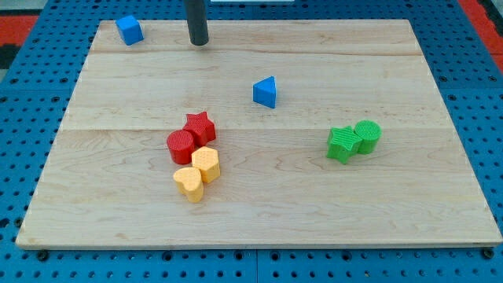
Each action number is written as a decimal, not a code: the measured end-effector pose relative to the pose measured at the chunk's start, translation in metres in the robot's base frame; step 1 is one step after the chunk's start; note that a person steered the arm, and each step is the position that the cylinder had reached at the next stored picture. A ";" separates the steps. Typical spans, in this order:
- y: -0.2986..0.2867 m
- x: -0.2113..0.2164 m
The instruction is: Move your arm closer to the blue triangle
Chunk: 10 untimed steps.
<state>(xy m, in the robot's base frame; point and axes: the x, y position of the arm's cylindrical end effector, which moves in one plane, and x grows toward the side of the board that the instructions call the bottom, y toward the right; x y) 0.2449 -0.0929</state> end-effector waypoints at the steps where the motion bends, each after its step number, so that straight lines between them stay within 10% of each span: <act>1: 0.000 -0.002; 8: -0.019 0.025; 10: 0.055 0.166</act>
<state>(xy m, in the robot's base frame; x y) 0.4112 -0.0377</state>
